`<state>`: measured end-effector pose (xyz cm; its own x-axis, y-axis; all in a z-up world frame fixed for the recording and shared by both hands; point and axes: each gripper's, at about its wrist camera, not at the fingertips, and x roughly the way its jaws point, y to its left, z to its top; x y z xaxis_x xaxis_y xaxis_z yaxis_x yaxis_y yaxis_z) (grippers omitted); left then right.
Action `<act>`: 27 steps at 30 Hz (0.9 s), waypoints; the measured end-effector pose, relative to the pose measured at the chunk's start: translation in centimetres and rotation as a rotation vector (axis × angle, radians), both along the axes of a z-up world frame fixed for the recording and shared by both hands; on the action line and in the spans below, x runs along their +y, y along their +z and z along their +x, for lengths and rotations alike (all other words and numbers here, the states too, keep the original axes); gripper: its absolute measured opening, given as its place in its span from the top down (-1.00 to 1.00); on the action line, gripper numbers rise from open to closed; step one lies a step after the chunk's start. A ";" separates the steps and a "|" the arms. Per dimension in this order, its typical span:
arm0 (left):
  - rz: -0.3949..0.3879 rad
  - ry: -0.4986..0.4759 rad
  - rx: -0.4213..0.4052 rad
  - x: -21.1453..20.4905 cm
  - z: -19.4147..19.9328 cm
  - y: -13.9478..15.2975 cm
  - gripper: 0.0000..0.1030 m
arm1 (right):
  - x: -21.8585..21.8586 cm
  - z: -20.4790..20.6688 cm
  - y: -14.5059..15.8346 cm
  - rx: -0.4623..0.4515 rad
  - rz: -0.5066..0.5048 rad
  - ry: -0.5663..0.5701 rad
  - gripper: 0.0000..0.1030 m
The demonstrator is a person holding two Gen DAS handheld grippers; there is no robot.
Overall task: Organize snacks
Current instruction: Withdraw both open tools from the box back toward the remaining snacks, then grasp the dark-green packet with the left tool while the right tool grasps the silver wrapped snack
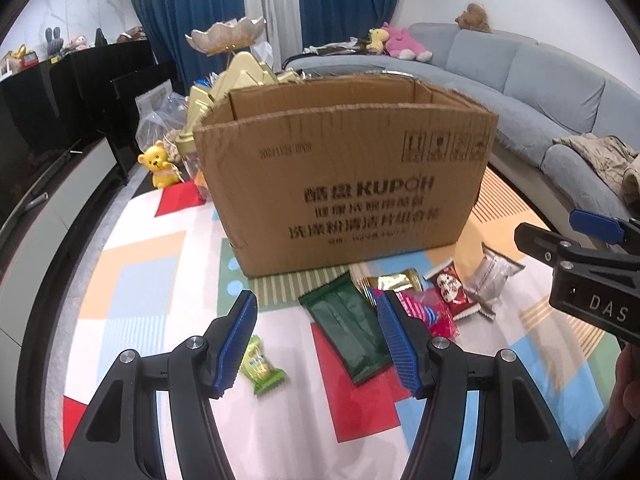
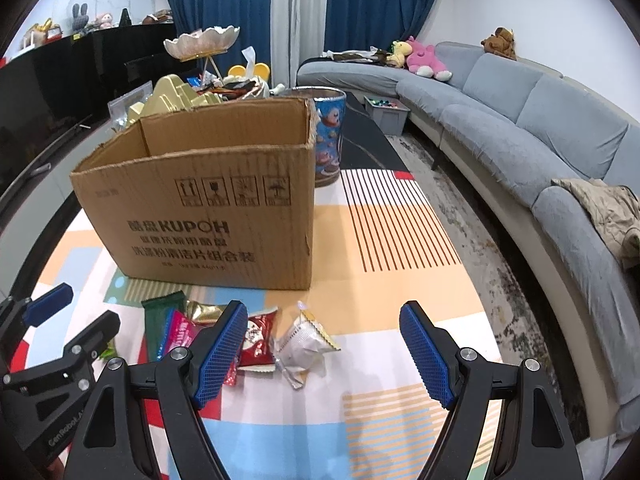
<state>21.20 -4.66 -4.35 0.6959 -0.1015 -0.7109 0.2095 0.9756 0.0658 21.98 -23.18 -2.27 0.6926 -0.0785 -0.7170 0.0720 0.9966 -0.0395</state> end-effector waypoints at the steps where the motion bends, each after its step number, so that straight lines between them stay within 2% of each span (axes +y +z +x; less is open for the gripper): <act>1: 0.000 -0.001 0.005 -0.1 -0.1 -0.2 -0.21 | -0.1 0.0 -0.2 0.004 -0.001 -0.001 -0.54; 16: -0.018 -0.036 0.115 -1.9 0.0 -4.7 -0.25 | -0.6 0.6 -3.0 0.067 0.006 -0.005 -0.54; 27: -0.008 -0.032 0.133 -2.8 1.0 -6.4 -0.25 | -0.7 2.0 -4.3 0.104 0.018 -0.016 -0.54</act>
<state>22.20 -7.45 -10.73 0.5920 -0.1283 -0.7957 0.2469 0.9686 0.0275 23.99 -23.87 -6.60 0.6128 -0.0751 -0.7867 0.0840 0.9960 -0.0296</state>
